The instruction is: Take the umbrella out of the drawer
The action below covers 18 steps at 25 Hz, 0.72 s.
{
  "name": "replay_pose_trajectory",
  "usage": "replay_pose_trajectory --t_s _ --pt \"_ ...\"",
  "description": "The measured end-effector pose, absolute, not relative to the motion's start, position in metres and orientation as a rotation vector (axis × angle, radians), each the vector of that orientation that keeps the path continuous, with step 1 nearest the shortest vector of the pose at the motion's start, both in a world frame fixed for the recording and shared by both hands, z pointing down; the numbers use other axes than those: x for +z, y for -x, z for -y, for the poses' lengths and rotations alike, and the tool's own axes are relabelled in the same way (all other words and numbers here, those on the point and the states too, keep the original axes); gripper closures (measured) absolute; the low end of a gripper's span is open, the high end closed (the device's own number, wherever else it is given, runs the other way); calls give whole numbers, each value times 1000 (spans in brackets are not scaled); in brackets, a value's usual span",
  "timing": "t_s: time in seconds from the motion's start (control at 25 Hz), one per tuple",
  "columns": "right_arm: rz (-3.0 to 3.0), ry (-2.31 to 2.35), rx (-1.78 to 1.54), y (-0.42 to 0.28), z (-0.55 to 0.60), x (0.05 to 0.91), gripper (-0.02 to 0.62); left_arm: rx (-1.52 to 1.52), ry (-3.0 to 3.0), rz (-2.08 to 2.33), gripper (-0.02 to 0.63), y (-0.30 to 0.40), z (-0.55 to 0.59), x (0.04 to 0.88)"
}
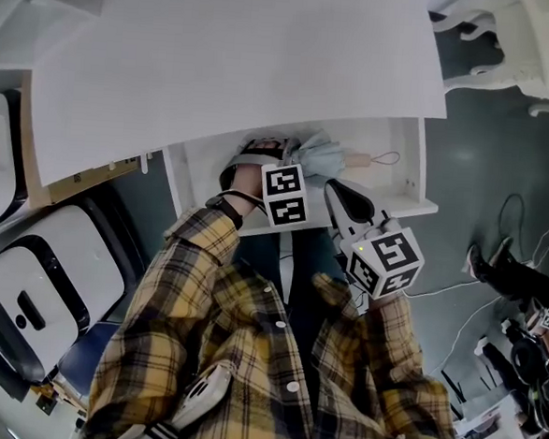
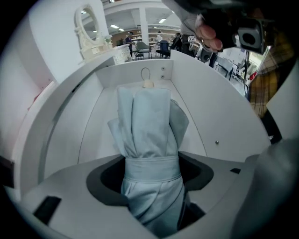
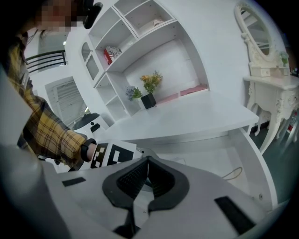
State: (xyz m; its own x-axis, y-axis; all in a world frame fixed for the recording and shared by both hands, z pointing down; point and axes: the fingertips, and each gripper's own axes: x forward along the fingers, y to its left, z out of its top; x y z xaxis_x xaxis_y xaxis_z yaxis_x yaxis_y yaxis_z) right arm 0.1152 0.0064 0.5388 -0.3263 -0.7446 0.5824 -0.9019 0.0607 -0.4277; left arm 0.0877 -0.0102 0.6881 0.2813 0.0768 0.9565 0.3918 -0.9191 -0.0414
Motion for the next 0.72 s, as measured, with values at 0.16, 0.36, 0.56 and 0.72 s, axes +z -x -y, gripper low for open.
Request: replay_pose_trajectory --t_s 0.16,0.36,0.56,0.72 --pt "2133 -1677 1132 -113 -8 538 577 -1684 2360 363 287 -83 13 676" --pt "2174 -1649 1114 -107 0 527 577 -1653 2389 306 287 -77 15 656" --pt "2227 -1600 1061 -99 9 510 577 -1631 2455 203 287 -75 17 632" --pt "2280 -1561 997 -90 17 492 577 -1612 2497 99 287 -68 26 615"
